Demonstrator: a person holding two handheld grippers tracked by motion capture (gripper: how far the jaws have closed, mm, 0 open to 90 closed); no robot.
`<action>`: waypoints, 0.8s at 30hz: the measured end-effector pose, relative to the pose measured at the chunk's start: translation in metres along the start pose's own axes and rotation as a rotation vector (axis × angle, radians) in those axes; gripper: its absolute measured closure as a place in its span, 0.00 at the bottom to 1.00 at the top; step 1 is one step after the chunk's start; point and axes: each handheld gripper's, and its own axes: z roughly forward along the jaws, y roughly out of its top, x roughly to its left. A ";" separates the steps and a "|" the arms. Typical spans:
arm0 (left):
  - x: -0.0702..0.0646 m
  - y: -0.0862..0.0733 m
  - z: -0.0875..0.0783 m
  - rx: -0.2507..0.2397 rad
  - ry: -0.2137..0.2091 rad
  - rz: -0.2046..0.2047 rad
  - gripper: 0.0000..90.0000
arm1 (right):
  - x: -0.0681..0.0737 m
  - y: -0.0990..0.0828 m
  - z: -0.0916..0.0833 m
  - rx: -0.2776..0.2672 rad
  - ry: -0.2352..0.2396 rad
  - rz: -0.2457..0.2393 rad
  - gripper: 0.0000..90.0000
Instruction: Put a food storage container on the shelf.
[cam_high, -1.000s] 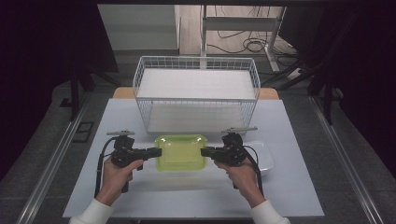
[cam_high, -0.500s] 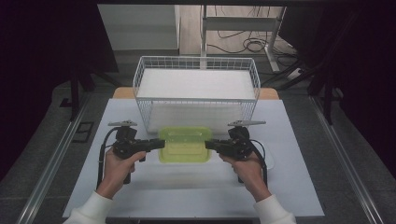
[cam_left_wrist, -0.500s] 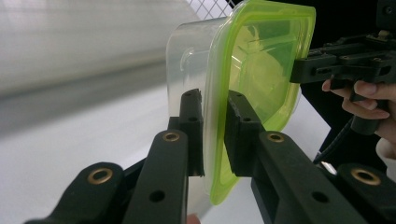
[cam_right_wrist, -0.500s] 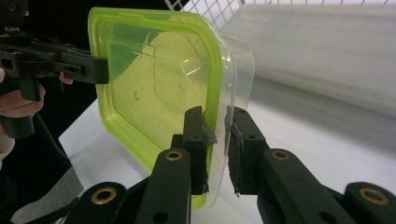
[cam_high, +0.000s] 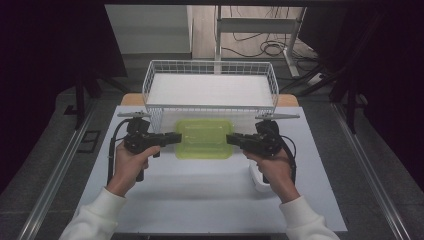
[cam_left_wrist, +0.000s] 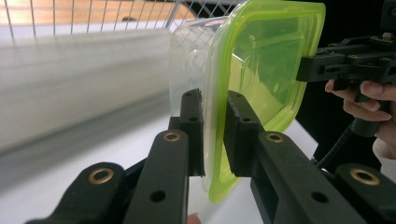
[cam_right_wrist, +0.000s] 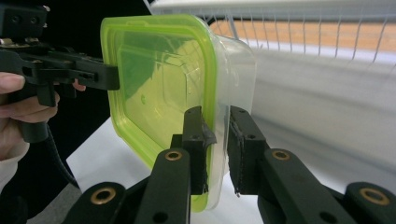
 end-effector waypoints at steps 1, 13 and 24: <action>-0.001 0.004 0.000 -0.005 -0.002 -0.002 0.88 | 0.001 0.007 -0.004 -0.012 -0.007 -0.012 0.86; -0.011 0.058 0.000 -0.036 -0.010 0.040 0.88 | -0.009 0.048 -0.018 -0.079 0.000 -0.036 0.86; -0.009 0.092 0.002 -0.047 -0.012 0.050 0.88 | -0.020 0.080 -0.020 -0.114 0.017 -0.043 0.86</action>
